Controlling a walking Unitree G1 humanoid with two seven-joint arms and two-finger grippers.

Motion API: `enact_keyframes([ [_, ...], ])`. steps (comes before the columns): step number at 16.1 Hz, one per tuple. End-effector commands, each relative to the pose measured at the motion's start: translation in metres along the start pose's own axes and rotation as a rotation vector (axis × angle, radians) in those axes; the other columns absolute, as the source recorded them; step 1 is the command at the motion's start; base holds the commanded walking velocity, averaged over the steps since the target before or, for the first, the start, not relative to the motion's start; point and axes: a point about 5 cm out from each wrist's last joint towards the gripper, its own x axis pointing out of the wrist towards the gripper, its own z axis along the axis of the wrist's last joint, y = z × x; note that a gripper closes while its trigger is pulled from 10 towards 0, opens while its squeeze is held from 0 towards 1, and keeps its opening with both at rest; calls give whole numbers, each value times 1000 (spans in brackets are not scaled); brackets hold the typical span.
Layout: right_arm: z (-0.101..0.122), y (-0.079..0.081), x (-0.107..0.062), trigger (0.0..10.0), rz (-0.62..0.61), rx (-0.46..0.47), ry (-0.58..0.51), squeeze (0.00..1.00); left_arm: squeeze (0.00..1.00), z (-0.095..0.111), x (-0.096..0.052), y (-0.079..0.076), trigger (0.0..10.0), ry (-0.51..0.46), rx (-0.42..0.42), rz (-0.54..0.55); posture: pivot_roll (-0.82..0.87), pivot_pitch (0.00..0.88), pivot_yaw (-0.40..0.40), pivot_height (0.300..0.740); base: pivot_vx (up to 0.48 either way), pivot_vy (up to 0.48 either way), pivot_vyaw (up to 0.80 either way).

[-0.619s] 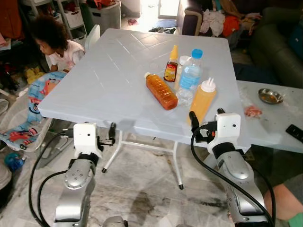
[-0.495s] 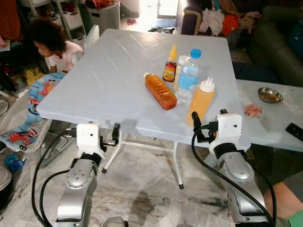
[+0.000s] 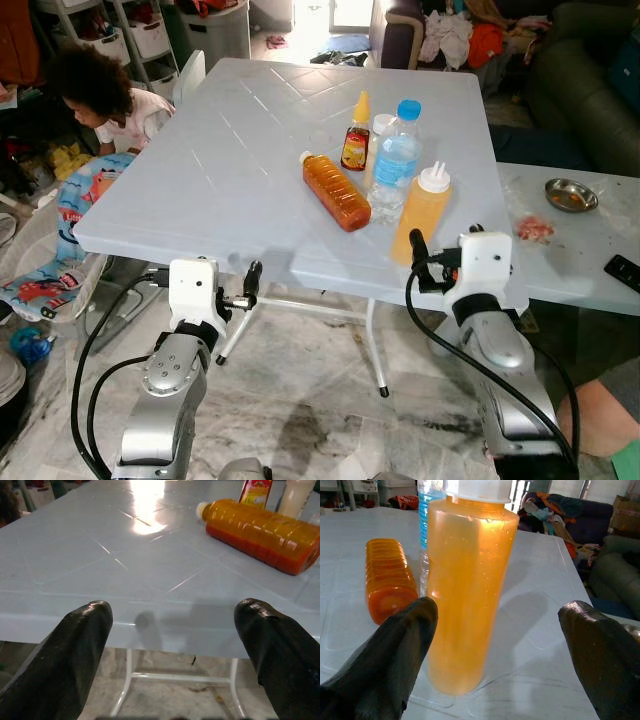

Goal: Restocking fridge

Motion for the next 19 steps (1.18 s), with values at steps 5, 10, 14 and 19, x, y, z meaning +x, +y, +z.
enact_keyframes([
  [5,-1,2,12,10000,22,-6,11,0,0,5,-1,1,10000,-4,14,-5,10,19,15,740,0,0,0],
  [10,2,2,21,10000,39,-8,4,0,0,5,-1,0,10000,2,17,-12,11,24,19,740,0,0,0],
  [14,4,0,28,10000,47,-18,-4,0,0,5,-1,1,10000,6,22,-12,17,25,17,740,0,0,0],
  [19,5,-2,40,10000,63,-25,-13,0,0,5,-1,1,10000,12,30,-12,24,22,20,740,0,0,0],
])
